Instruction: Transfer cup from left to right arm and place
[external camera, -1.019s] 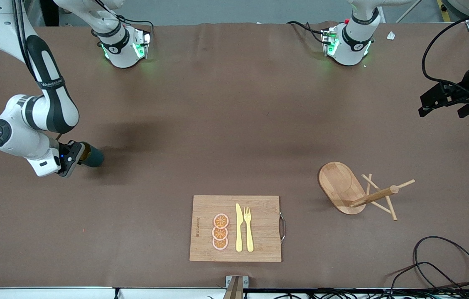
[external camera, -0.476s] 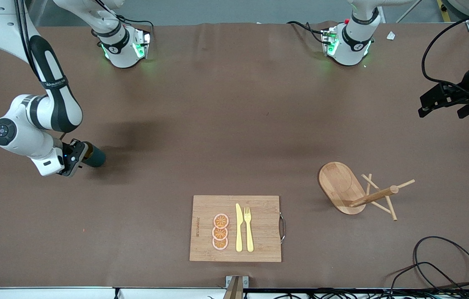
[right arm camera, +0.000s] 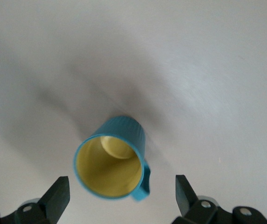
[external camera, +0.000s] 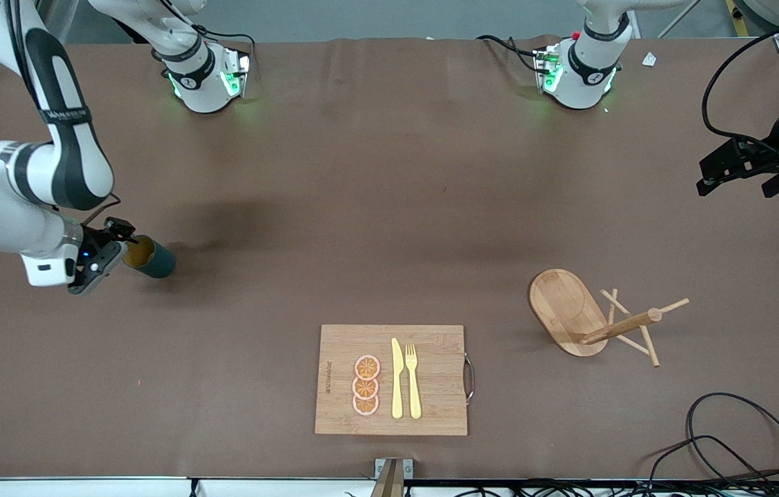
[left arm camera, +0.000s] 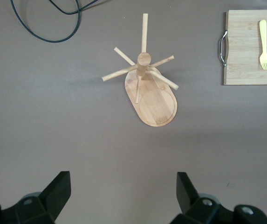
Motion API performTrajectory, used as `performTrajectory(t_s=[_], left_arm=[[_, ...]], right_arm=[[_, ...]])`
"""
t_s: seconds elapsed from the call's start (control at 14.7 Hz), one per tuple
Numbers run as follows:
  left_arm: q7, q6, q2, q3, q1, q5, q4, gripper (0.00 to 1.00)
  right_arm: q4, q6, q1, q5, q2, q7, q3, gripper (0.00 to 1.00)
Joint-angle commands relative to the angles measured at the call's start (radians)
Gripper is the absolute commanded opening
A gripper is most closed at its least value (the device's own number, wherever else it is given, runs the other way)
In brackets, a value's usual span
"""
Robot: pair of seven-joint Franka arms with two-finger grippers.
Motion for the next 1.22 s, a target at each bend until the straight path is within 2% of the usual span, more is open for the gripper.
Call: performTrajectory(t_s=[0.0,0.27,0.48,0.75,1.02,1.16], left_arm=[[0.010,-0.004,0.013,0.002,-0.001,0.015,0.026,1.00],[0.001,-0.004,0.013,0.002,-0.006,0.015,0.026,1.00],[0.001,-0.006,0.013,0.002,-0.012,0.015,0.026,1.00],[0.002,-0.004,0.020,0.002,-0.006,0.014,0.026,1.00],[0.008,-0.004,0.020,0.002,-0.004,0.014,0.027,1.00],[0.010,-0.004,0.022,0.003,-0.003,0.014,0.027,1.00]], right_arm=[[0.025,-0.101,0.004,-0.015,-0.082,0.231,0.009,1.00],[0.133,-0.239,0.008,-0.004,-0.126,0.500,0.009,1.00],[0.296,-0.430,0.008,-0.004,-0.126,0.669,0.009,1.00],[0.484,-0.605,0.007,-0.017,-0.119,0.672,0.008,1.00],[0.593,-0.649,-0.001,-0.041,-0.113,0.672,0.006,1.00],[0.610,-0.647,-0.003,-0.041,-0.109,0.674,0.006,1.00]])
